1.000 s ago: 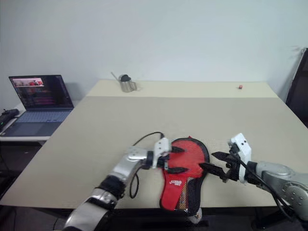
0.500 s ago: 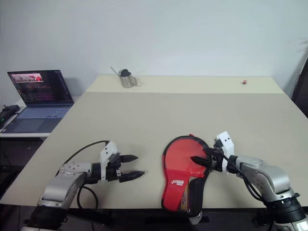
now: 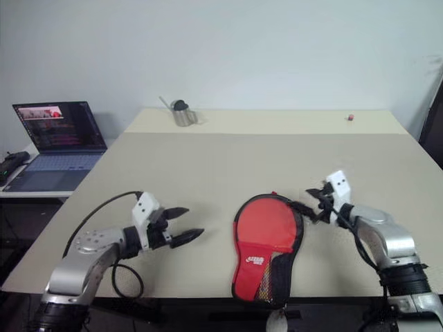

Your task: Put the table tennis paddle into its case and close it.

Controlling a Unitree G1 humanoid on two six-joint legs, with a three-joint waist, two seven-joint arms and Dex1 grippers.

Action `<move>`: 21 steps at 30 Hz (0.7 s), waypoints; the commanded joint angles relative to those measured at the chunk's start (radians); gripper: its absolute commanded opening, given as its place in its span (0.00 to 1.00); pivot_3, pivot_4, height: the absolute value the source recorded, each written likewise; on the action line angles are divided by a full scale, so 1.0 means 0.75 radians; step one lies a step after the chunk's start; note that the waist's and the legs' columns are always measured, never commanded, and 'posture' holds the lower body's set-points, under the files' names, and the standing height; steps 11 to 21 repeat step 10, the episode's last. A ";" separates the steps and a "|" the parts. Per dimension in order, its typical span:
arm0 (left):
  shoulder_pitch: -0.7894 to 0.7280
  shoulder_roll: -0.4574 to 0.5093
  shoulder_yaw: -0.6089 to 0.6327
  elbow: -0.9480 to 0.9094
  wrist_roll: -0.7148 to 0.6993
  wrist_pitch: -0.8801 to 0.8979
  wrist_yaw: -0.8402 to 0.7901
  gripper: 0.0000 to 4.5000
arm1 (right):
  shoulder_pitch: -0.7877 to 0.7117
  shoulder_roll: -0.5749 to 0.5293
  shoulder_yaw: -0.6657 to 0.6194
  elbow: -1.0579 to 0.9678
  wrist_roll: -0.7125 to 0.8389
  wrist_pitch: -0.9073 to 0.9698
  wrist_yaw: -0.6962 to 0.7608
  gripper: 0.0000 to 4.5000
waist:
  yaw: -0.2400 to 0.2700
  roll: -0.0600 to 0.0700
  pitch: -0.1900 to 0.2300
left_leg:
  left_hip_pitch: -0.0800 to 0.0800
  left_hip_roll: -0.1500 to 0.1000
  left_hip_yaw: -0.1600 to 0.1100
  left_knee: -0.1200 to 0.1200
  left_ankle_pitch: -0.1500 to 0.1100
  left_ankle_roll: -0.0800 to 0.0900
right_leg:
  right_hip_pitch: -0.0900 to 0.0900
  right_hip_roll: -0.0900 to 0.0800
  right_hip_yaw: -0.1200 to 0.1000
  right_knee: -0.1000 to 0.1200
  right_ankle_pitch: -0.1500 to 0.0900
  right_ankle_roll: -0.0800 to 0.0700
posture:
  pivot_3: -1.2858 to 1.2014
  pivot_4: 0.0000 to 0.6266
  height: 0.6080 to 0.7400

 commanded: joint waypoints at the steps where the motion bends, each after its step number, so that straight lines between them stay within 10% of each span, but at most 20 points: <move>1: -0.097 -0.007 -0.028 -0.019 0.024 -0.062 0.037 1.00 | -0.089 -0.046 -0.096 0.159 -0.050 -0.117 0.045 0.99 | 0.000 0.000 0.000 | 0.000 0.001 0.001 0.000 0.000 0.000 | 0.000 0.000 0.000 0.000 0.000 0.000 | 0.52 0.24 1.00; 21: -0.152 -0.033 -0.144 0.210 0.139 -0.263 0.050 1.00 | -0.043 -0.097 -0.128 0.065 -0.082 -0.037 0.110 0.99 | -0.027 0.000 0.000 | -0.001 0.002 0.008 -0.001 0.000 0.000 | -0.003 0.000 0.003 -0.001 0.000 0.000 | 0.52 0.24 1.00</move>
